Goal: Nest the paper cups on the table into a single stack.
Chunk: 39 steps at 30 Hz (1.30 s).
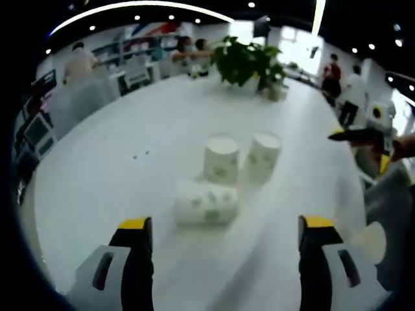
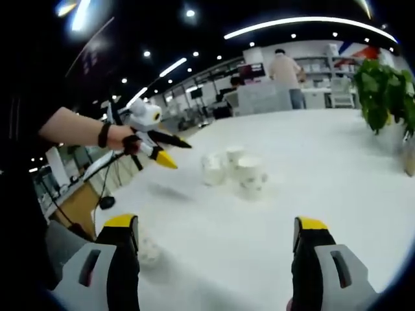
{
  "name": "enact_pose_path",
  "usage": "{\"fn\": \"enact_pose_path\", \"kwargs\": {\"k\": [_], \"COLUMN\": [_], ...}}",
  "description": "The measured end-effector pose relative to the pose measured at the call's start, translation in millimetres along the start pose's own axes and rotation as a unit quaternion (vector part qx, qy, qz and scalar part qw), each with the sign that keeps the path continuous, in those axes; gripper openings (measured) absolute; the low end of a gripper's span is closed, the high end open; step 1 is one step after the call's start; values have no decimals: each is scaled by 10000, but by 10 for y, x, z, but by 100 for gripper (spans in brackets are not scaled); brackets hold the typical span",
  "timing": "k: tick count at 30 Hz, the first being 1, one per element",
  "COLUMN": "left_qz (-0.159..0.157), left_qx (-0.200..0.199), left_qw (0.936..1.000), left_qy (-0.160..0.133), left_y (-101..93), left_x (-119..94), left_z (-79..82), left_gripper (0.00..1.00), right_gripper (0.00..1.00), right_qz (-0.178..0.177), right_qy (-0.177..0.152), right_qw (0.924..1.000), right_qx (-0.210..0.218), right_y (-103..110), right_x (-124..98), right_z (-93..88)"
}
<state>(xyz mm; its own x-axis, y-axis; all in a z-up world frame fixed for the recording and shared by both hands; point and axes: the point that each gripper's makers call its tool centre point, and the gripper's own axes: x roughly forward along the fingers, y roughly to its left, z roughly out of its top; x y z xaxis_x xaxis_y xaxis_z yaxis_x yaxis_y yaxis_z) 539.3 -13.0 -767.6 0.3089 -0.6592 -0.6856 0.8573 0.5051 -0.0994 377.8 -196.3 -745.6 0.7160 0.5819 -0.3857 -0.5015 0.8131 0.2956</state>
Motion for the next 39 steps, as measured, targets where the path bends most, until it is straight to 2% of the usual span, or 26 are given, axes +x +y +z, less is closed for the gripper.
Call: {"fn": "enact_pose_path", "kwargs": {"k": [4, 9, 17, 24, 39], "left_qz": [20, 12, -124, -204, -576], "left_qx": [-54, -129, -128, -187, -250], "left_qw": [10000, 9999, 9998, 9996, 9980], "left_qy": [67, -13, 28, 34, 70], "left_y": [67, 146, 158, 168, 16], "left_x": [51, 144, 335, 404, 461], "left_z": [-6, 55, 67, 86, 37], "left_gripper": [92, 91, 87, 85, 69], "right_gripper": [98, 98, 98, 98, 98], "right_qz": [-17, -33, -95, -98, -121], "right_qy": [12, 59, 94, 168, 260], "right_qw": [10000, 9999, 9997, 9996, 9994], "right_qx": [50, 125, 188, 194, 201], "right_y": [-57, -100, -162, -209, -245], "right_x": [3, -14, -46, -43, -54], "right_z": [-35, -85, -129, -183, -255]}}
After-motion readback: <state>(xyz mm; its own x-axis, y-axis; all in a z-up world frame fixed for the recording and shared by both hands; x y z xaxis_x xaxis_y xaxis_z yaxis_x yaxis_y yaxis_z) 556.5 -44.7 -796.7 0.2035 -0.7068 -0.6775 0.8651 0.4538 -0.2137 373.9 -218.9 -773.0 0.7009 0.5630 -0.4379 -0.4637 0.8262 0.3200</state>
